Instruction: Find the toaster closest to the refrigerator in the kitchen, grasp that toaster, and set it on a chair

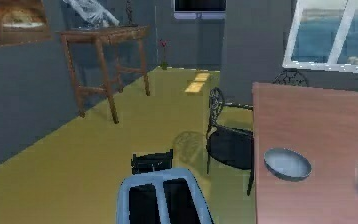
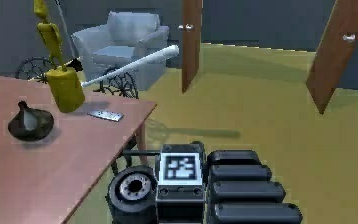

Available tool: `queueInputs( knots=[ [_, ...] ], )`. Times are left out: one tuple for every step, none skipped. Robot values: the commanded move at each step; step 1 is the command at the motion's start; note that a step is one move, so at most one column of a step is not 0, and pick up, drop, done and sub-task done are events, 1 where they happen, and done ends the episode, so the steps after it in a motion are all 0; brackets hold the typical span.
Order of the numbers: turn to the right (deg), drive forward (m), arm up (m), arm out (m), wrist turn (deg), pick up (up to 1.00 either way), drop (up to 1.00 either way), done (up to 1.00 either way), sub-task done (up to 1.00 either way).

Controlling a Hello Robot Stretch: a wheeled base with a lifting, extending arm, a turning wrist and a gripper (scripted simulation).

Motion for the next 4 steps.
queueInputs(
  knots=[
    [-45.0,0.00,0.00,0.00,0.0,0.00,0.00,0.00,0.00],
    [-45.0,0.00,0.00,0.00,0.0,0.00,0.00,0.00,0.00],
    [-45.0,0.00,0.00,0.00,0.0,0.00,0.00,0.00,0.00],
    [-33.0,0.00,0.00,0.00,0.0,0.00,0.00,0.00,0.00]
  ],
)
